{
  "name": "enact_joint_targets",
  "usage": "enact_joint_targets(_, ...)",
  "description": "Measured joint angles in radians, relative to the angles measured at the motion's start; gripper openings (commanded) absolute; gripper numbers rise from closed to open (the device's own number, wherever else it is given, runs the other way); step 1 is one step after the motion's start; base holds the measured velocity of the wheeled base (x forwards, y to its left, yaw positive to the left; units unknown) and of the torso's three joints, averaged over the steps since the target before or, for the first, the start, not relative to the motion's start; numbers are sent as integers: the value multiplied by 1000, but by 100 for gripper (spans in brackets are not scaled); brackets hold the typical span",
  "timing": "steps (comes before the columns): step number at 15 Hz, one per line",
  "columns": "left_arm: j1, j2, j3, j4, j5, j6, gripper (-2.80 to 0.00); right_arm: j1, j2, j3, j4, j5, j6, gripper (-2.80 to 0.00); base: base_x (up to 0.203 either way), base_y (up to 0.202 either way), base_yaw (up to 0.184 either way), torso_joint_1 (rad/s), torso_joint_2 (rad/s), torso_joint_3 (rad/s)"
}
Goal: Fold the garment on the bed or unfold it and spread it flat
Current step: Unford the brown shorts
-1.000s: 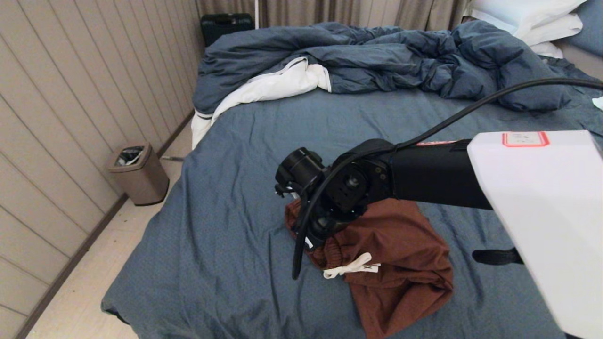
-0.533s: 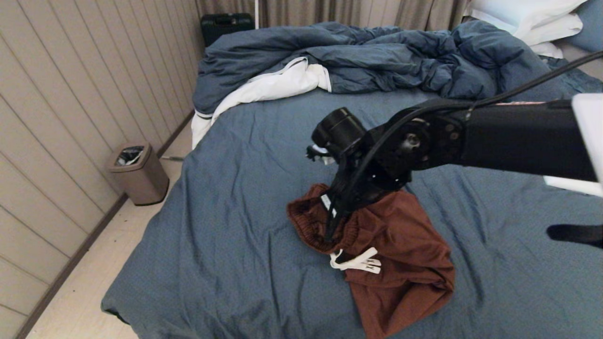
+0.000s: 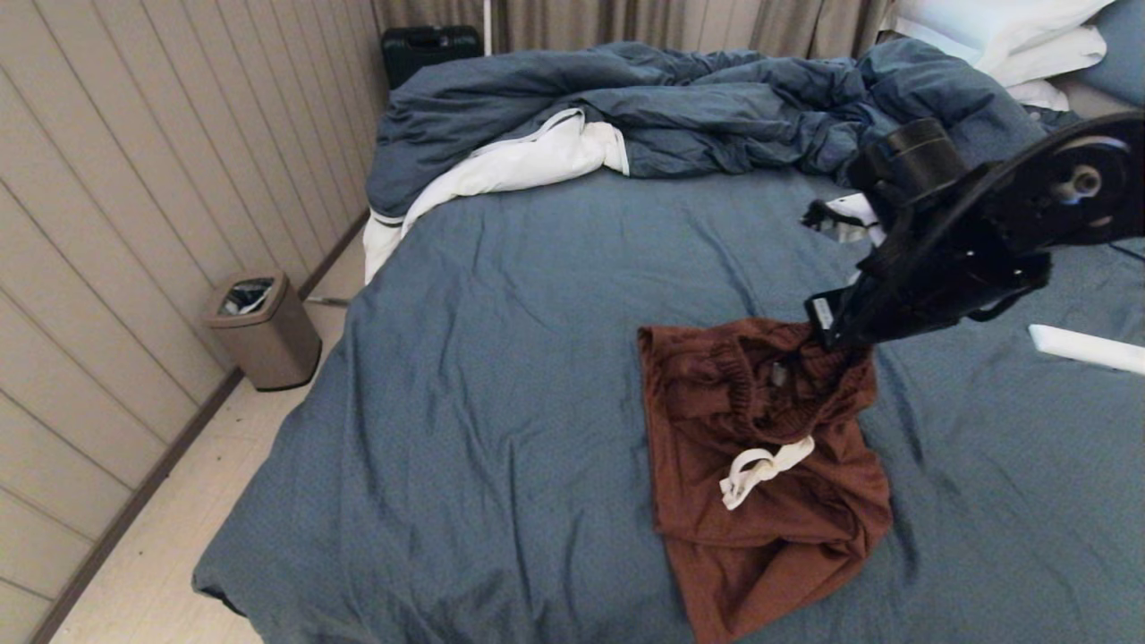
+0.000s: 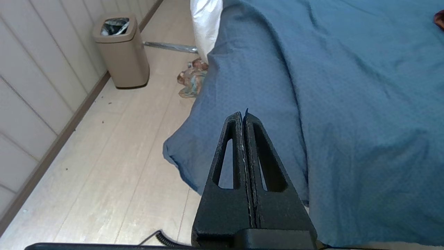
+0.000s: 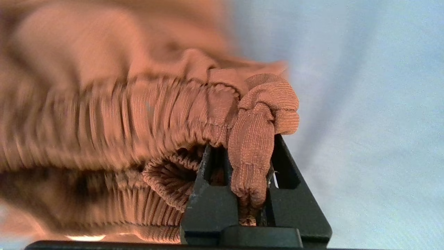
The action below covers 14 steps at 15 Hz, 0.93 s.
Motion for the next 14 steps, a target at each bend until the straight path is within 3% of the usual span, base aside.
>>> enact_joint_targets(4,0,0,0,0,0,0,-280,-310,-39,154,-167,62,-79,-280,0,0,0,0,0,0)
enact_joint_targets(7,0,0,0,0,0,0,-280,-484,-17,250,-333,75,-125,-280,0,0,0,0,0,0)
enact_joint_targets(12,0,0,0,0,0,0,-280,-616,55,370,-526,83,-132,-280,0,0,0,0,0,0)
enact_joint_targets(14,0,0,0,-1,0,0,-280,-653,74,402,-543,105,-132,-280,0,0,0,0,0,0)
